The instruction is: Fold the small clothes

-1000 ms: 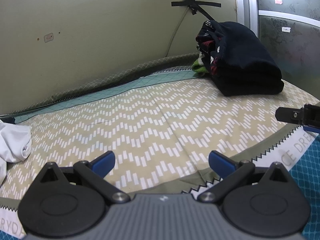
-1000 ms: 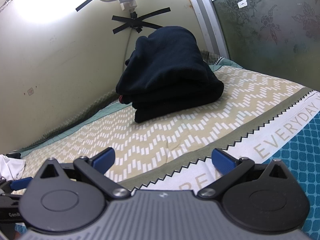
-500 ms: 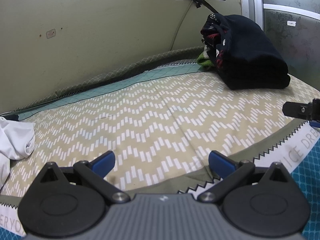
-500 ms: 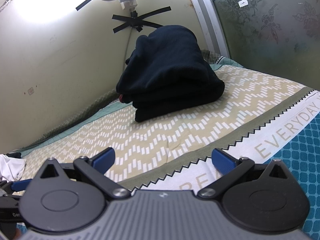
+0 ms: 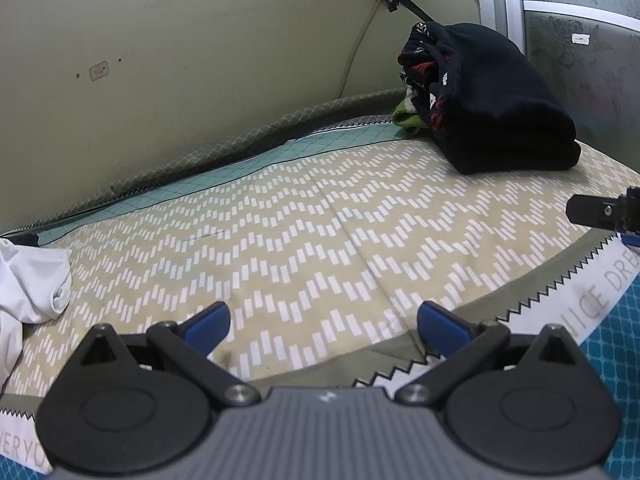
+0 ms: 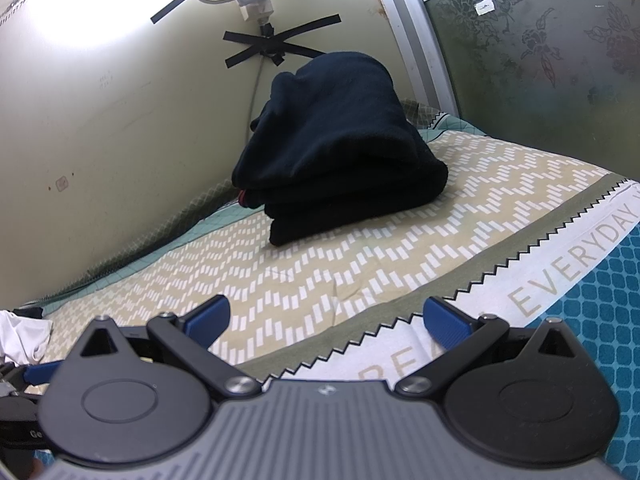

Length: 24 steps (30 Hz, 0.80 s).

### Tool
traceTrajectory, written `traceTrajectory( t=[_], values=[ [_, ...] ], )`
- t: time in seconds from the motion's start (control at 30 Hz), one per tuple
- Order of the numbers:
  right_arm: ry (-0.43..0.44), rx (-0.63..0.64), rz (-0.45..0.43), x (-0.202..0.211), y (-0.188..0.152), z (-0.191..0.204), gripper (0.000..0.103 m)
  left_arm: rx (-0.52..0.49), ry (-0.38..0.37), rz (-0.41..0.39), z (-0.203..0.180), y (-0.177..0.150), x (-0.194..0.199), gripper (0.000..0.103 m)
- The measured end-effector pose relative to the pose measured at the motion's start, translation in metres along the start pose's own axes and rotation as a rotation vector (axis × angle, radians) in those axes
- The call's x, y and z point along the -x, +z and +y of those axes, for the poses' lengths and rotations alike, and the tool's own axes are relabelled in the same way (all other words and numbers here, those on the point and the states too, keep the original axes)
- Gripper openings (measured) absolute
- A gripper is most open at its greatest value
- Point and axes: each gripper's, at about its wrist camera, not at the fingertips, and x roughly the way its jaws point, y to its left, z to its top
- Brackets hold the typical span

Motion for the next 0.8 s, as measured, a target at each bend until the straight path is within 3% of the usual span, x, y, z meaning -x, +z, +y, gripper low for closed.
traceTrajectory(
  t=[0.8],
  values=[
    [0.003,0.0,0.001,-0.001,0.0006,-0.0008,0.097,-0.017,-0.003,-0.01,-0.0003,-0.001,0.001,0.103]
  ],
)
